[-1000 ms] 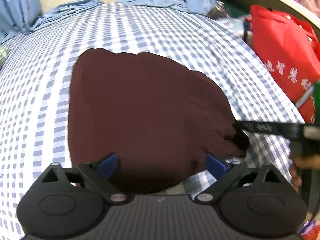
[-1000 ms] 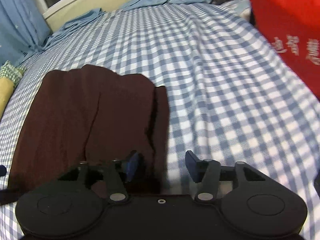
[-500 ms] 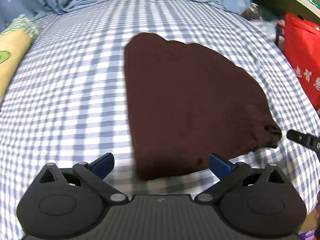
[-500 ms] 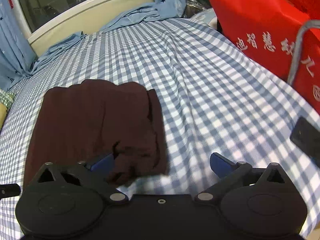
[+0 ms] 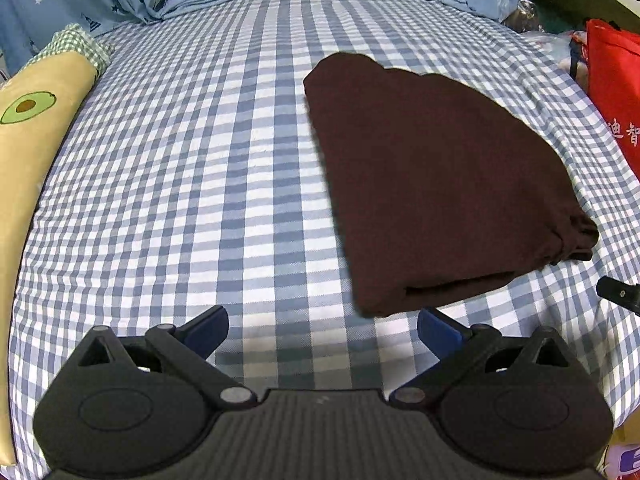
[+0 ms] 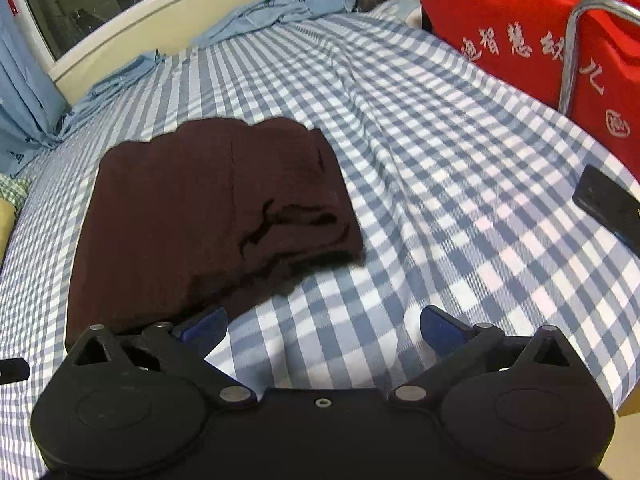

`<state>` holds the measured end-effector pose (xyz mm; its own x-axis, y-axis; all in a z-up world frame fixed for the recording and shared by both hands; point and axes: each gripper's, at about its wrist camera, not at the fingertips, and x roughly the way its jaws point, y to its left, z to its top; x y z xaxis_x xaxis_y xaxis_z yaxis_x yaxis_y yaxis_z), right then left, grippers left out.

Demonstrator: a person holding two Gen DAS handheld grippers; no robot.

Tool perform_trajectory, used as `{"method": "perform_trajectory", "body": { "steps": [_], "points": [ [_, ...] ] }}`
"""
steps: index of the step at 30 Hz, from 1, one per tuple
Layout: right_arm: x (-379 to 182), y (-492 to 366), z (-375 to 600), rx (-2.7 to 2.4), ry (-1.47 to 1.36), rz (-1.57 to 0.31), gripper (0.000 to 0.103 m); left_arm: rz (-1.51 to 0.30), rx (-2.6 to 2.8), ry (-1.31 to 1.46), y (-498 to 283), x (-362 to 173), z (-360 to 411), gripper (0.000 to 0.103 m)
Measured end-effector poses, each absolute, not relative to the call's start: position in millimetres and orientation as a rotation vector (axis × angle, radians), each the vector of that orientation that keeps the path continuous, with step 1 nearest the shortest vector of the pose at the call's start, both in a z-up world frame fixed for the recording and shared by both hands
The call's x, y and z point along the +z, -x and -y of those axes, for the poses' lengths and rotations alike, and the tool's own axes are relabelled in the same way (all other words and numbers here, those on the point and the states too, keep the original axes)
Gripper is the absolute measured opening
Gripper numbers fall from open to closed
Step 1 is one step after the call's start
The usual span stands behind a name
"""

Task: Fold small clothes
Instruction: 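Withdraw both grippers from the narrow folded strip, then move both grippers to the end of the folded strip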

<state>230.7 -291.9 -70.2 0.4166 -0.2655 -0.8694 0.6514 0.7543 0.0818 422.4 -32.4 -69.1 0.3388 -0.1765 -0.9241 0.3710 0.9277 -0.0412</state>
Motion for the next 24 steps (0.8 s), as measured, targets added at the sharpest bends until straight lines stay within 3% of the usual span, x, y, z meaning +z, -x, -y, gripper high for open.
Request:
{"method": "perform_trajectory", "body": {
  "steps": [11,24],
  "points": [
    [-80,-239,319,-0.514,-0.446,-1.030,0.102,-1.289,-0.272,-0.056,-443,-111,24,0.102],
    [-91,-322,405,-0.377,-0.490,-0.982,0.102,-1.245,-0.313,0.019,-516,-124,71,0.102]
  ]
}}
